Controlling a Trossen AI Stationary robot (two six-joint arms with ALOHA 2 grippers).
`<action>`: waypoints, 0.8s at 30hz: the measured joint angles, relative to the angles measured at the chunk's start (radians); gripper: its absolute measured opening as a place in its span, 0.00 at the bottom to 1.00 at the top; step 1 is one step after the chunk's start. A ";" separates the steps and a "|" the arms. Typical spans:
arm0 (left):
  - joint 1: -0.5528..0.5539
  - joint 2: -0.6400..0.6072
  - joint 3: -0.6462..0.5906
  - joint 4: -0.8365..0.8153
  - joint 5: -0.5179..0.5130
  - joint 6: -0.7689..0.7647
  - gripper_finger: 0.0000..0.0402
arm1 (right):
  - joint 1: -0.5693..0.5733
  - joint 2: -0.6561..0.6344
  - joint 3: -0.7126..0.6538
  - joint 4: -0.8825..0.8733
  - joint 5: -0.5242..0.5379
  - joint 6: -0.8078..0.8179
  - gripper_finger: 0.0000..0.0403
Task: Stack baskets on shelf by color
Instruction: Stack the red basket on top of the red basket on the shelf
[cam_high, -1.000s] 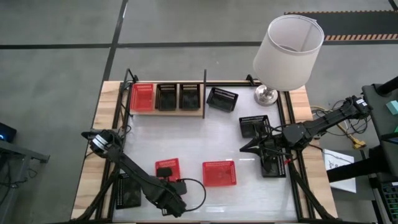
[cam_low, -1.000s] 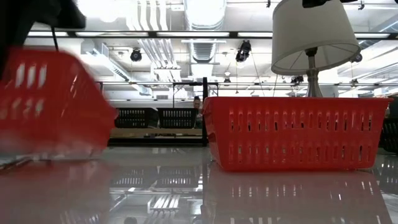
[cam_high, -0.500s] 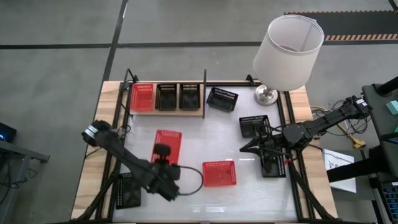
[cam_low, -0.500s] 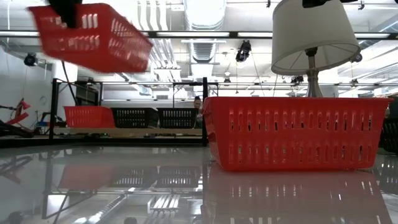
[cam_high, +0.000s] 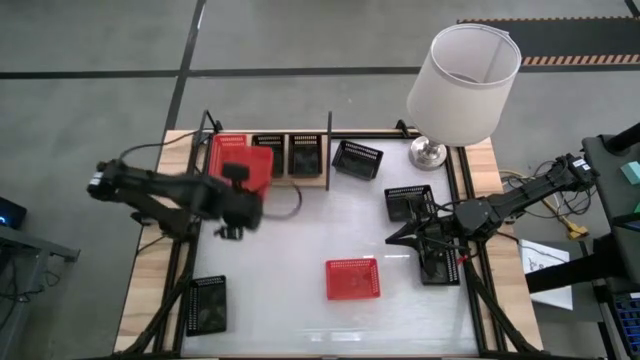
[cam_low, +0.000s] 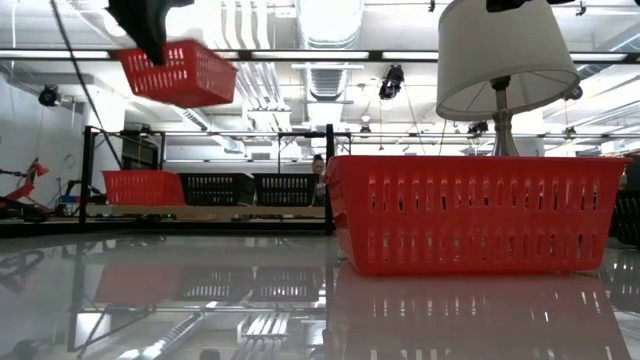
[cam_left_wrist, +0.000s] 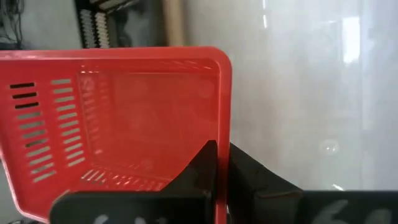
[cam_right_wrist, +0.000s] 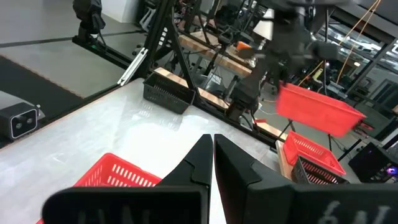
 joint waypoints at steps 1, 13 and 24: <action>0.042 -0.034 -0.032 0.017 0.002 0.048 0.00 | 0.000 0.000 0.000 0.000 0.000 0.000 0.02; 0.493 -0.265 -0.279 0.209 0.102 0.445 0.00 | 0.000 0.000 0.000 0.000 0.000 -0.016 0.02; 0.690 -0.216 -0.377 0.234 0.109 0.595 0.00 | 0.000 0.000 0.000 0.000 0.000 -0.016 0.02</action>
